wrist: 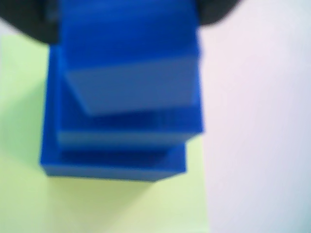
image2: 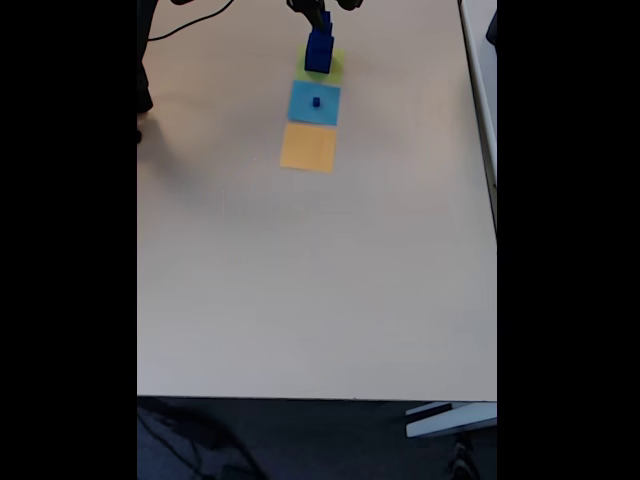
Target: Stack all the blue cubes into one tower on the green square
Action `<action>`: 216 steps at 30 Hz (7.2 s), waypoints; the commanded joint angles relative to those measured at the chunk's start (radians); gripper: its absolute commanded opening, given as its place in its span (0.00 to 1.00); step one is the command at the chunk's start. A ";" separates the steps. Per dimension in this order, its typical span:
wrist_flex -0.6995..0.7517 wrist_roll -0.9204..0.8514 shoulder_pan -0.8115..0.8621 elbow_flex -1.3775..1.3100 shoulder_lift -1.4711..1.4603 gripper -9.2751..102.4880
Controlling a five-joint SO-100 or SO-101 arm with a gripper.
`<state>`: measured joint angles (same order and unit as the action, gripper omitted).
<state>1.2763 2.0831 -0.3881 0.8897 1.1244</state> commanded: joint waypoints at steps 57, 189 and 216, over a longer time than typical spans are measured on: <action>-0.166 -0.528 0.032 -0.120 0.285 0.29; -0.437 -0.396 0.235 0.551 0.518 0.08; -0.176 -0.025 0.061 0.227 0.287 0.08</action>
<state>1.0953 2.0494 -0.3175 1.1919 1.4067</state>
